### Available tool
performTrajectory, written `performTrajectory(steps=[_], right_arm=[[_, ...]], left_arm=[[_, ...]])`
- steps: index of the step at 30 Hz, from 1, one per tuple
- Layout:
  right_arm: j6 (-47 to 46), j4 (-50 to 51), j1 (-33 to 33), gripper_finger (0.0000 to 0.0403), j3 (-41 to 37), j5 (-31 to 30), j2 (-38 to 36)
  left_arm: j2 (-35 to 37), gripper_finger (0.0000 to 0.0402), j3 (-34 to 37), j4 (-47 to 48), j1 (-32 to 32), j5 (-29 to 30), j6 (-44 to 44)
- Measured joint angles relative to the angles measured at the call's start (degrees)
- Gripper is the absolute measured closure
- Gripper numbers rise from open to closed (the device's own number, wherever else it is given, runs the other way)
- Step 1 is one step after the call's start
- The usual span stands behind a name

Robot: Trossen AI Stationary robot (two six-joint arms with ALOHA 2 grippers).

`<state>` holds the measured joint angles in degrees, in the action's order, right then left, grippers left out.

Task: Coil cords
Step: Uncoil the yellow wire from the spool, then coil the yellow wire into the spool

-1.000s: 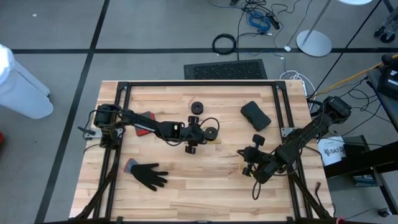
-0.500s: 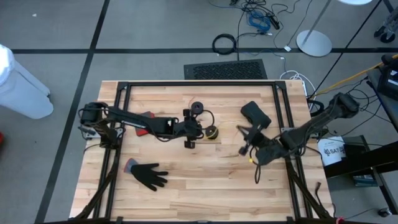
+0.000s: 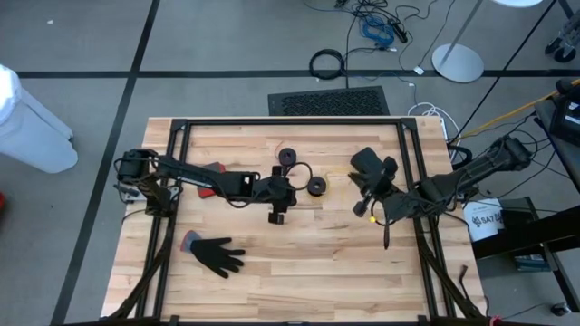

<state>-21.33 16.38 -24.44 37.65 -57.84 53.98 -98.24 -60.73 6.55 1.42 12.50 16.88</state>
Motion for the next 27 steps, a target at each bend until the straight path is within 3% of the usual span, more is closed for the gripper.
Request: performTrajectory(steps=[4,7,12,18,27], right_arm=[[-8.5,6.9,-1.9,0.0360,0.0,3.3,0.0],[-17.2,14.1,-2.9,0.0336,0.0,9.0,0.0],[-26.5,21.8,-4.8,0.0309,0.0,16.3,1.7],[-23.9,15.9,-6.9,0.0294,0.0,15.8,6.5],[-20.8,10.9,-4.1,0.0301,0.0,11.1,20.7]], left_arm=[[0.0,0.0198,0.3,0.0,-1.3,1.3,0.1],[0.0,0.0198,0.9,-0.4,-2.2,1.1,0.1],[-0.1,0.0198,2.4,-5.7,-3.3,-6.3,3.3],[-3.0,0.0198,2.2,-13.2,-3.3,-8.1,7.5],[-10.3,0.0198,-0.3,-15.1,-3.3,-7.7,9.1]])
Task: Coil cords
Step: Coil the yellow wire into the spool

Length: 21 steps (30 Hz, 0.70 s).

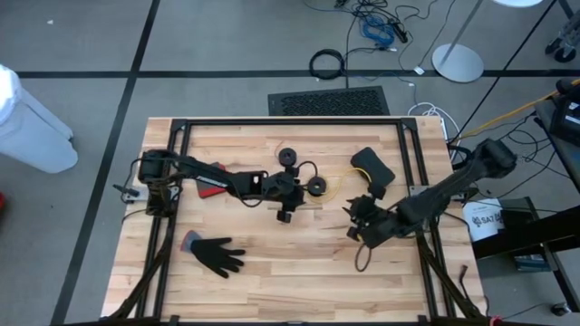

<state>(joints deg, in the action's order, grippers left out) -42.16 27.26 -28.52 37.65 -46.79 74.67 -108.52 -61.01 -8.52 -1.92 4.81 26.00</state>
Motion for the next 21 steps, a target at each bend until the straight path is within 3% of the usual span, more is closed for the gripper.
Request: performTrajectory(steps=[11,21], right_arm=[[14.3,-18.9,9.0,0.0309,0.0,0.6,15.6],[20.0,-27.5,15.2,0.0307,0.0,1.9,22.0]], left_arm=[[-1.9,0.0198,-2.4,0.1,-0.7,2.9,-0.1],[-1.9,0.0198,-2.5,1.1,-2.1,0.1,-1.3]])
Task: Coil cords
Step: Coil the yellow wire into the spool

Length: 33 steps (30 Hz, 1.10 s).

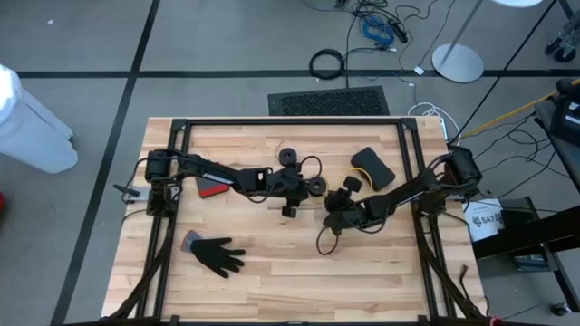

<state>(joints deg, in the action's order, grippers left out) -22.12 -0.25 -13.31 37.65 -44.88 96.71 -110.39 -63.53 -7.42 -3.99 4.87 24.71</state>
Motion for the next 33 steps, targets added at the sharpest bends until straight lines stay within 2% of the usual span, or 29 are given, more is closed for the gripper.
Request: performTrajectory(steps=[4,12,15,18,20,22,26,33], right_arm=[[3.0,-4.5,2.3,0.0307,0.0,4.0,1.8],[3.5,-6.0,6.4,0.0311,0.0,4.5,3.8],[3.4,-6.5,7.6,0.0329,0.0,4.6,4.1],[4.5,-7.9,8.5,0.0362,0.0,4.8,4.2],[5.2,-8.9,8.9,0.0389,0.0,4.8,4.2],[5.4,-8.9,9.2,0.0396,0.0,4.8,4.2],[5.4,-8.2,8.6,0.0399,0.0,4.8,4.2],[6.3,-5.2,3.2,0.0401,0.0,5.8,3.6]], left_arm=[[-0.3,0.0198,0.0,0.0,-0.5,-0.5,-0.2],[-1.8,0.0198,0.0,-0.7,-0.5,-0.5,-0.4],[-1.8,0.0198,0.0,-1.1,-0.5,-0.5,-0.4],[-1.8,0.0198,0.0,-1.5,-0.5,0.2,-0.3],[-1.8,0.0198,0.0,-1.6,-0.5,1.6,-0.2],[-1.8,0.0198,0.0,-1.7,-0.5,3.6,0.1],[-1.8,0.0198,0.0,-1.7,-0.6,7.4,0.2],[-1.6,0.0198,0.0,-1.5,-0.6,7.9,0.1]])
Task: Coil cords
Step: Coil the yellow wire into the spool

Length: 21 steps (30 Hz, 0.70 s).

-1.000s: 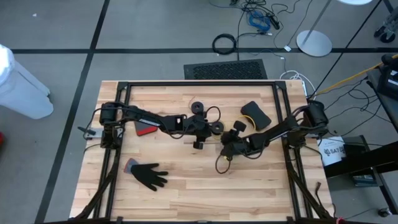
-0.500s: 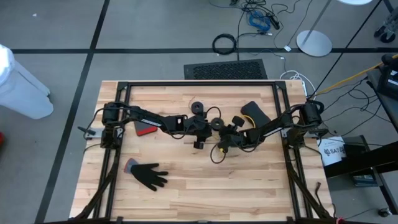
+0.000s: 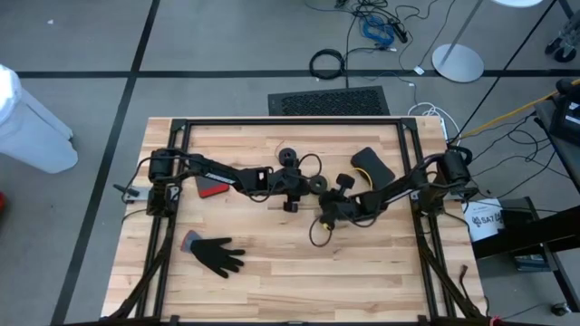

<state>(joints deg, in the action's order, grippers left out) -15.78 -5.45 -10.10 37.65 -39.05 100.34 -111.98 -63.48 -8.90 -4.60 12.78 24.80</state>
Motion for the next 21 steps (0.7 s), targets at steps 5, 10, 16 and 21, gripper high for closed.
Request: performTrajectory(steps=[5,10,16,21], right_arm=[[-0.3,6.9,-5.1,0.0402,0.0,0.2,-3.6],[1.1,14.8,-9.7,0.0402,0.0,-4.9,-8.3],[4.2,20.5,-13.4,0.0402,0.0,-8.5,-13.9],[6.6,21.1,-15.3,0.0403,0.0,-7.0,-18.1]], left_arm=[[0.0,0.0198,0.0,0.4,0.0,-1.6,0.0],[1.4,0.0198,0.0,0.2,0.7,-9.0,-1.6],[5.4,0.0198,-0.2,0.2,0.8,-15.8,-2.3],[9.0,0.0198,-0.2,1.7,3.3,-15.7,6.0]])
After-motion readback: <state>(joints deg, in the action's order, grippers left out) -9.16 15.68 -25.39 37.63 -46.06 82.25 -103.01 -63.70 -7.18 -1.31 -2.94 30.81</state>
